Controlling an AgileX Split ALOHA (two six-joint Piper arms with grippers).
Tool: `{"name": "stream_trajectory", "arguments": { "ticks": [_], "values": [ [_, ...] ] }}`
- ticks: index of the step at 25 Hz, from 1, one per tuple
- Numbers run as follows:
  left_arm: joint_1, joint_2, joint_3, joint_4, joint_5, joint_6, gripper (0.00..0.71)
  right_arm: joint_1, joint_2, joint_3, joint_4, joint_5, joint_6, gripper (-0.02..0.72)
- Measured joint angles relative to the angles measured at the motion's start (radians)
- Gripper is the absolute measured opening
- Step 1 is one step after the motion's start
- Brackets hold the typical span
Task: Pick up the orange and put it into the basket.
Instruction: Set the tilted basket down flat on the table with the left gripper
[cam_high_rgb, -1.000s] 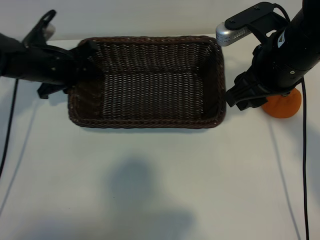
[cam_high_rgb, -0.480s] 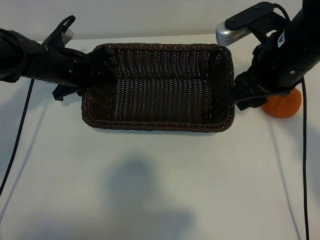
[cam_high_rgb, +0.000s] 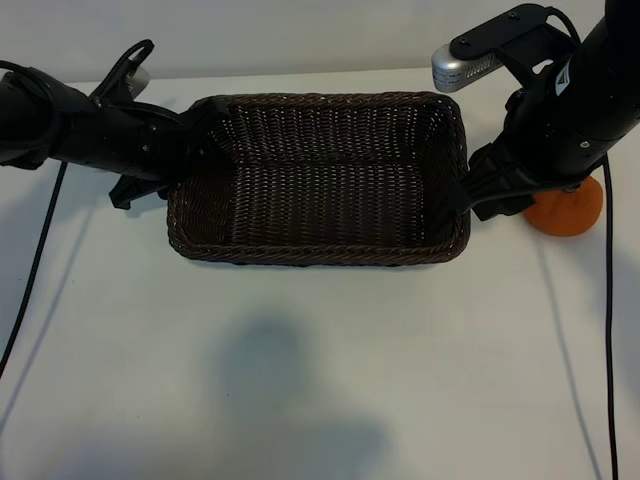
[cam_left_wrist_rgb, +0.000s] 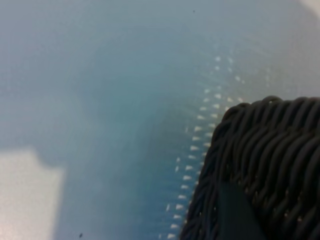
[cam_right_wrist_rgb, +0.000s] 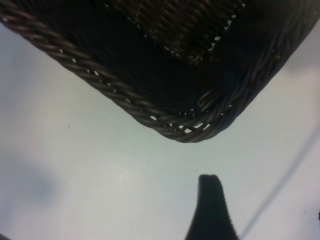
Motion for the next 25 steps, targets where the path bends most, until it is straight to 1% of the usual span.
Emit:
{"name": "stream_trajectory", "arguments": {
  "ticks": [8, 16, 25],
  "values": [
    [0.0, 0.0, 0.0, 0.004, 0.008, -0.011, 0.371, 0.0, 0.0, 0.0, 0.0, 0.0, 0.0, 0.49],
    [0.0, 0.0, 0.0, 0.089, 0.018, -0.103, 0.37, 0.0, 0.0, 0.0, 0.0, 0.001, 0.0, 0.489],
    [0.0, 0.0, 0.0, 0.103, 0.026, -0.128, 0.37, 0.0, 0.0, 0.0, 0.0, 0.001, 0.0, 0.489]
  ]
}}
